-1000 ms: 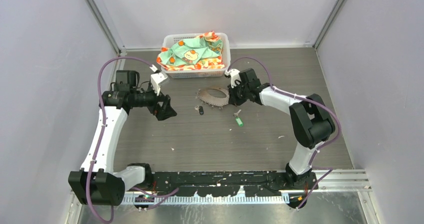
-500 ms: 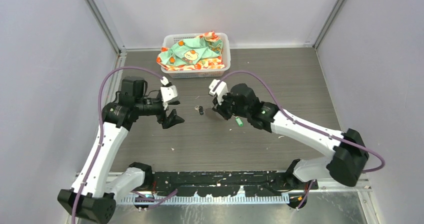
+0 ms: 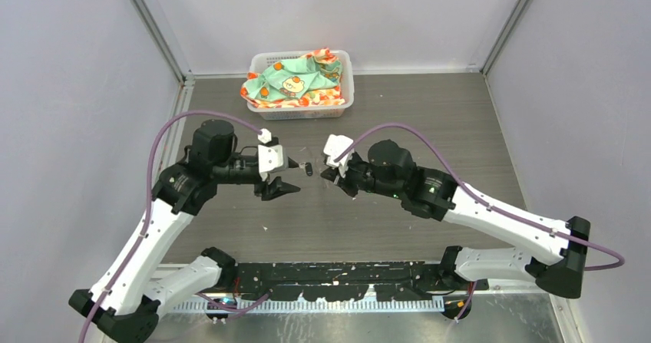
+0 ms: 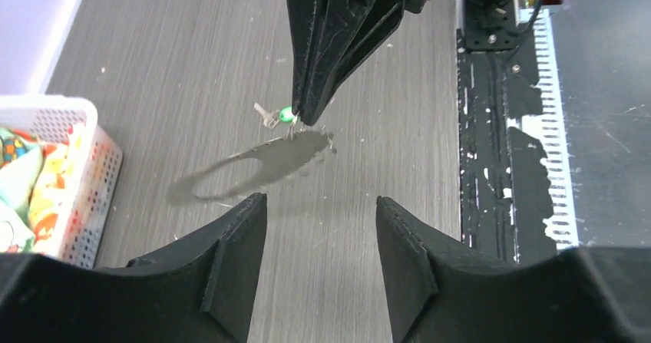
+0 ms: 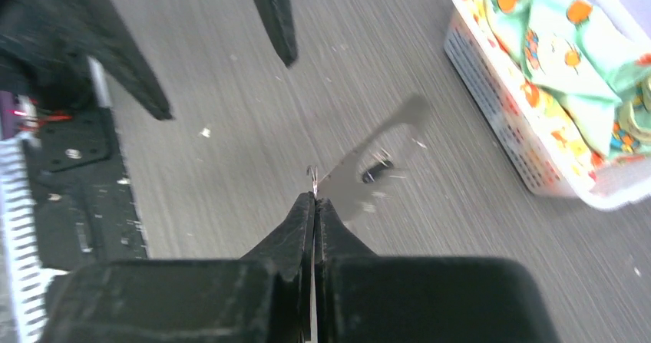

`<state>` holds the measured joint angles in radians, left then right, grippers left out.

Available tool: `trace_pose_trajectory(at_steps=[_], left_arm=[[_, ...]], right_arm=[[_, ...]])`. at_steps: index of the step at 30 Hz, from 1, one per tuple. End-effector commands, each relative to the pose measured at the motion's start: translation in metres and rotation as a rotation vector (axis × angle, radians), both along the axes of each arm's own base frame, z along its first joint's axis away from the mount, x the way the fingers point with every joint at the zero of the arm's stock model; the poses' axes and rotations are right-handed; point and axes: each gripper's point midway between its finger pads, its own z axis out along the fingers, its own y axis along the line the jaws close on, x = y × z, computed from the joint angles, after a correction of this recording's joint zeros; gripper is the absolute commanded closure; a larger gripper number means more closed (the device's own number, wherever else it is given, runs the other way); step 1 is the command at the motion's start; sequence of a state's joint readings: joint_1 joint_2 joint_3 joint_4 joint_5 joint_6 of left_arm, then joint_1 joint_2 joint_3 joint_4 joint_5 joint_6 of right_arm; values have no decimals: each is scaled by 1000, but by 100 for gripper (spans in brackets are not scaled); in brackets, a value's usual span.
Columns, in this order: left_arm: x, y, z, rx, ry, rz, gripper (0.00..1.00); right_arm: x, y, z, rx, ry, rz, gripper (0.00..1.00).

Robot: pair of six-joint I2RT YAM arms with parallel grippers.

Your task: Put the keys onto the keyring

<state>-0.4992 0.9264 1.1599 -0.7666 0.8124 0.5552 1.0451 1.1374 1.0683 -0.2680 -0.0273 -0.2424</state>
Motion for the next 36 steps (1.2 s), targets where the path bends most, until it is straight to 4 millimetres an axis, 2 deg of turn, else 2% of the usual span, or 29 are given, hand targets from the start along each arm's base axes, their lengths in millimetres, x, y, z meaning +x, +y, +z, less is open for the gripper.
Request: trace_pose_trajectory(at_steps=[1, 6, 13, 20, 36], left_arm=[[-19, -5, 45, -111, -80, -28, 47], [-33, -5, 62, -161, -99, -47, 53], [-53, -6, 78, -215, -16, -88, 53], [-74, -5, 86, -239, 73, -130, 54], [-75, -6, 90, -246, 98, -128, 78]], right_arm=[[-36, 9, 75, 212, -29, 127, 99], [-61, 14, 107, 371, 12, 205, 99], [-84, 22, 128, 516, 49, 272, 99], [-92, 25, 132, 557, 63, 309, 99], [-97, 31, 132, 605, 92, 340, 99]])
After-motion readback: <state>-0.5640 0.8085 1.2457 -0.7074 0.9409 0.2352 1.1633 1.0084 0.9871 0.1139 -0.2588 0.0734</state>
